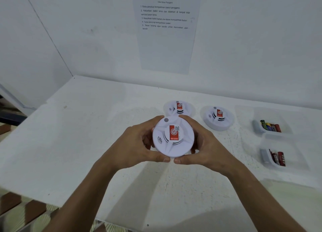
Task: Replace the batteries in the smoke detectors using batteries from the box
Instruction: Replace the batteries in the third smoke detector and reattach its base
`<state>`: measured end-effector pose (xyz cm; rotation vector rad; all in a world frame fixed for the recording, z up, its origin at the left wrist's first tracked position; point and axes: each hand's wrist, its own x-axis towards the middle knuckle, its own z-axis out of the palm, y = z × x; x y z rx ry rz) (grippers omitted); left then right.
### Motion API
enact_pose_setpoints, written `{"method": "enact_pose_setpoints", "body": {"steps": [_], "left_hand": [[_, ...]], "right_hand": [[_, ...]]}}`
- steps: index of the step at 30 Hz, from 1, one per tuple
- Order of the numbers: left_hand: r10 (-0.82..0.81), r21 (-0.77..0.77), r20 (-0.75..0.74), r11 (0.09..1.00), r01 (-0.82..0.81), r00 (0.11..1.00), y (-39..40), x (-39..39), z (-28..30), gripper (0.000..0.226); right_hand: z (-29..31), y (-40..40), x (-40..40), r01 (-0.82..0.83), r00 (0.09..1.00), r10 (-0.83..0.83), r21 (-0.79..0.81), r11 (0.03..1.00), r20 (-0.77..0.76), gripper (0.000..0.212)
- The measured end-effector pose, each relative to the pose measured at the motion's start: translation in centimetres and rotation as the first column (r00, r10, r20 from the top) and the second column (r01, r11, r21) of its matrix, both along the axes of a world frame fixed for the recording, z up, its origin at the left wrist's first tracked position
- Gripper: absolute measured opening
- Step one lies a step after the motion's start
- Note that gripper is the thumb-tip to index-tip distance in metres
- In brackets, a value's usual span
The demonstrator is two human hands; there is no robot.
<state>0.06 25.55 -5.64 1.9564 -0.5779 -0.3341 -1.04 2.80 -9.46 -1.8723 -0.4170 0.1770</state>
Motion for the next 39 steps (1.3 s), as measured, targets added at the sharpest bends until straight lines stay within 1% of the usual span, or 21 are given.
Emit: {"method": "enact_pose_setpoints", "body": {"steps": [7,11,21,31,39], "left_hand": [[0.004,-0.002,-0.009,1.0,-0.004,1.0,-0.01,0.26,0.13,0.083],[0.004,-0.004,-0.009,1.0,-0.004,1.0,-0.13,0.23,0.23,0.08],[0.005,0.006,0.015,1.0,-0.005,1.0,-0.34,0.32,0.45,0.08],[0.0,-0.005,-0.013,1.0,0.0,1.0,-0.13,0.58,0.35,0.08],[-0.006,0.022,-0.002,1.0,0.006,1.0,0.14,1.05,-0.09,0.079]], "right_hand": [[0.05,0.04,0.33,0.002,1.0,-0.002,-0.007,1.0,-0.009,0.098],[-0.01,0.0,0.35,0.004,1.0,-0.004,-0.009,1.0,-0.015,0.098],[0.1,-0.1,0.45,0.008,1.0,-0.008,-0.004,1.0,-0.016,0.097],[-0.03,0.03,0.58,0.007,1.0,-0.007,-0.009,1.0,-0.023,0.097],[0.23,0.25,0.72,-0.001,0.999,0.001,-0.014,1.0,-0.035,0.096]]}}
